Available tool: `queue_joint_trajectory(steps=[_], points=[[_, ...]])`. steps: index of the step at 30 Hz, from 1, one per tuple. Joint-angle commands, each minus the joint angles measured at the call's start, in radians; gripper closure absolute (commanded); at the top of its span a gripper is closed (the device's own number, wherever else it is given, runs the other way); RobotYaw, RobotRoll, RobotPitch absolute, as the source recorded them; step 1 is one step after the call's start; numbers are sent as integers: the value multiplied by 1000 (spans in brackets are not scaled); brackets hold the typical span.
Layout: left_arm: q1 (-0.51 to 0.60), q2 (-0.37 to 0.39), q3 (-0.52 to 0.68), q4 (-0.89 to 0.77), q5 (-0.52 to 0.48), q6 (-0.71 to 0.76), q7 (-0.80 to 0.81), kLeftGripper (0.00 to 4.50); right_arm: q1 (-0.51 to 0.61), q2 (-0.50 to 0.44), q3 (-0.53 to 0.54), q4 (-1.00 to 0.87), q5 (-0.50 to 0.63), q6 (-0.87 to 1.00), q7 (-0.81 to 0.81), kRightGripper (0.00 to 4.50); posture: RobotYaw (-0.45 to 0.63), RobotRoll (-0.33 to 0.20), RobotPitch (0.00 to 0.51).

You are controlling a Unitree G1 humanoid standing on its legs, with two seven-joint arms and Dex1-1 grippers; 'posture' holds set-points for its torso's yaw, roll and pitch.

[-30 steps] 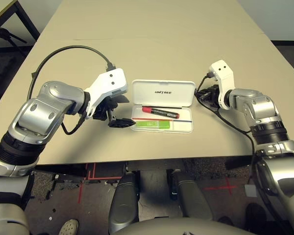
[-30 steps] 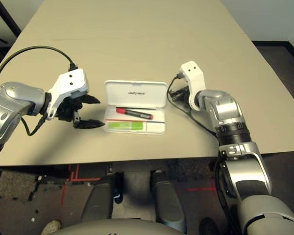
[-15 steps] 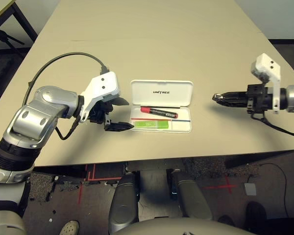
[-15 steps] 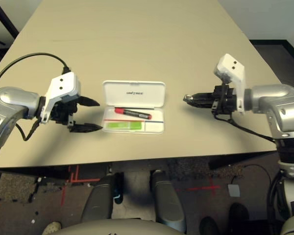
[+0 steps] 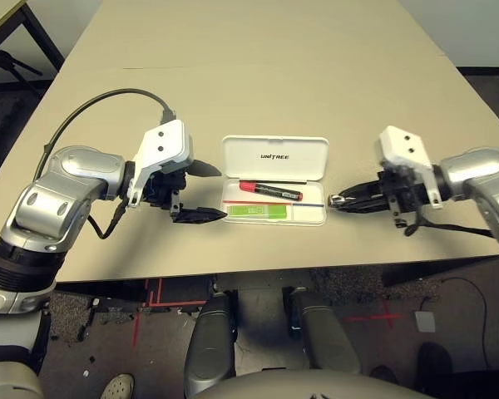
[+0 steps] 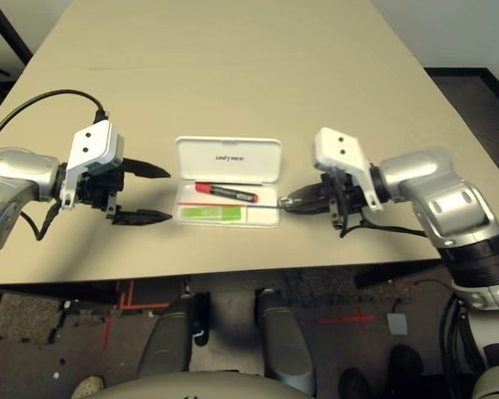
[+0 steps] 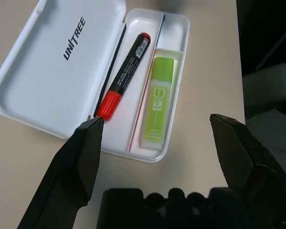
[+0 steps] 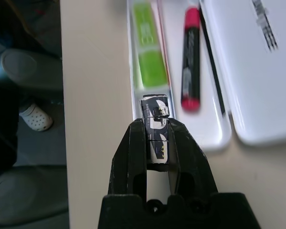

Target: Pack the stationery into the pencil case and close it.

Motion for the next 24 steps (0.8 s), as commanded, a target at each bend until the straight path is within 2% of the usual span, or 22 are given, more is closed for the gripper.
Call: queue_joint_trajectory(steps=[1,10,17,24], points=[[20,5,18,1,-13,-9,-2,0,-18,19,42,25,-34,-30,3,4161,16,0,172],[34,3,31,-13,-15,7,13,0,-10,48,86,101,-113,-131,9,4161,35,0,178],[31,0,31,-6,-17,7,24,0,0,67,88,123,-120,-151,26,4161,33,0,178],[22,-5,28,20,-10,-3,27,0,5,84,76,129,-96,-125,40,1636,32,0,178]])
